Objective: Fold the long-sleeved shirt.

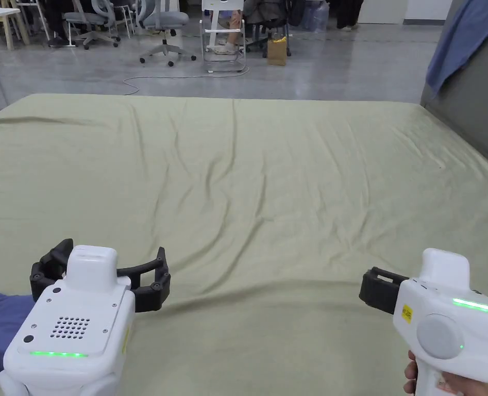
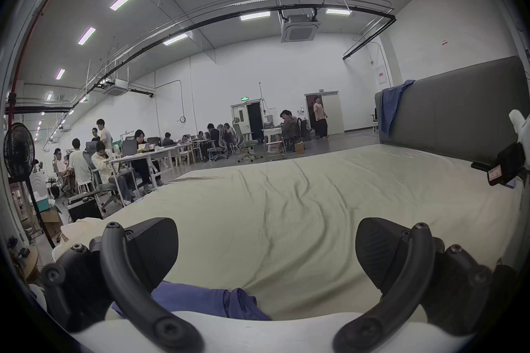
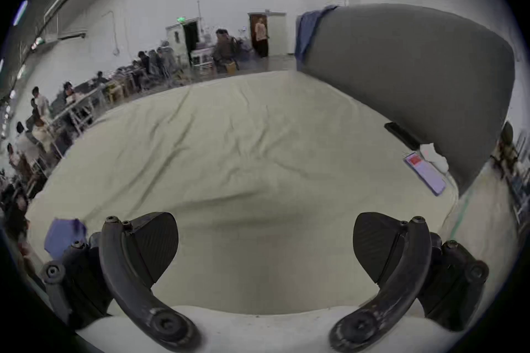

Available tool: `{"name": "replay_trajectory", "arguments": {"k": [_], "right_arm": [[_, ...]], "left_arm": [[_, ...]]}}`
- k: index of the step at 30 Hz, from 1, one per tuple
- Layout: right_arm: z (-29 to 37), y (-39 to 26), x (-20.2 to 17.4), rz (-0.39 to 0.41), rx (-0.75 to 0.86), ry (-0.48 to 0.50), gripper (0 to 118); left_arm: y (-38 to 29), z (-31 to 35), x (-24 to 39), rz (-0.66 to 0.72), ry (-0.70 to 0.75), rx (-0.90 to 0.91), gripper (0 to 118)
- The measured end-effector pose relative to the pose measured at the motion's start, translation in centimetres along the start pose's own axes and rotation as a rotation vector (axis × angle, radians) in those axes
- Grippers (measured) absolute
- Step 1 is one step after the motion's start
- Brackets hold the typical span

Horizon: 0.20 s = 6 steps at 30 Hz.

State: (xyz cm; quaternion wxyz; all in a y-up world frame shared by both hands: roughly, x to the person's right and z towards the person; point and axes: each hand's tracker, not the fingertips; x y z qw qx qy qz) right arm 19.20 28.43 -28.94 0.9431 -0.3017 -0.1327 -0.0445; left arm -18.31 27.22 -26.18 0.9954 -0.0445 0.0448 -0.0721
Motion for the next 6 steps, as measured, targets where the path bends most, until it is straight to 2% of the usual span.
{"name": "replay_trajectory", "arguments": {"k": [3, 6], "right_arm": [[-0.3, 0.9, -0.4, -0.022, -0.051, -0.049, 116], [0.1, 1.4, 0.2, -0.037, -0.059, 0.061, 115]], "left_arm": [[0.0, 0.0, -0.1, 0.002, 0.002, -0.003, 118], [0.0, -0.1, -0.1, 0.005, 0.004, -0.005, 118]]}}
